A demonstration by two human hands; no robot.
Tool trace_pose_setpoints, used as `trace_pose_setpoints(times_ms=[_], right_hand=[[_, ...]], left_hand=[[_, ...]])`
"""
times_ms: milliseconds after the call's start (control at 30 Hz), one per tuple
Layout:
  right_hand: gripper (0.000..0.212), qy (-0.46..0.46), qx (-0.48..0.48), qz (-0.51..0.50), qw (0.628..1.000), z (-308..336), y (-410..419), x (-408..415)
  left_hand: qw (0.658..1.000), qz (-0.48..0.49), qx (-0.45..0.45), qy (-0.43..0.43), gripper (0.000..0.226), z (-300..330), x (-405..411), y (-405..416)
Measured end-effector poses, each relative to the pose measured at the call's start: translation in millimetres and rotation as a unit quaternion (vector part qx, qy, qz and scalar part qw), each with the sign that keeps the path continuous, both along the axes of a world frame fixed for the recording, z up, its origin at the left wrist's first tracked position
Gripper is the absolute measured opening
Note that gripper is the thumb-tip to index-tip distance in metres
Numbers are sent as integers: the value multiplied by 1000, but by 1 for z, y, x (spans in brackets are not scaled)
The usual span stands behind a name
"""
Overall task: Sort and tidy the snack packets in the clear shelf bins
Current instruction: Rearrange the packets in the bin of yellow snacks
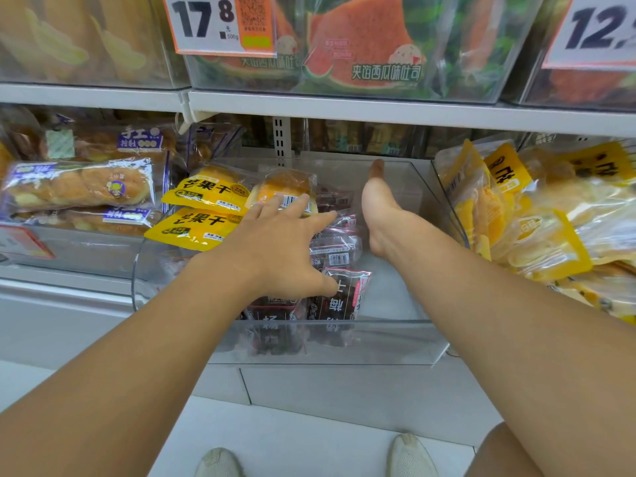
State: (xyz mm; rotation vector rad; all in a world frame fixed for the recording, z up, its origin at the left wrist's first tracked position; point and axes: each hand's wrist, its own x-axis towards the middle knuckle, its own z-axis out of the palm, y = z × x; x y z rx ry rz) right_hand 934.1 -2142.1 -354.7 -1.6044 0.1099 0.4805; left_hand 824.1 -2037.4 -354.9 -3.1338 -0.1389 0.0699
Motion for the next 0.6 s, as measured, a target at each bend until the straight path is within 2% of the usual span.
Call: trace_pose_setpoints(times_ms=[100, 233, 300, 367, 500, 600], right_hand=[[77, -28, -16, -16, 999, 13, -13, -14], [85, 48, -21, 41, 998, 3, -33, -32], [95, 125, 36, 113, 985, -7, -30, -39], [105, 158, 121, 151, 968, -15, -22, -38], [121, 136, 139, 158, 968, -17, -16, -32], [106, 86, 56, 199, 975, -9, -23, -40]], left_hand=[[1000, -14, -7, -12, 101, 1, -2, 0], [999, -21, 23, -10, 99, -2, -3, 0], [999, -19, 34, 2, 100, -3, -3, -1], [999, -14, 40, 15, 100, -3, -3, -2], [999, -6, 40, 12, 96, -4, -3, -5], [999, 1, 43, -3, 97, -6, -3, -8]])
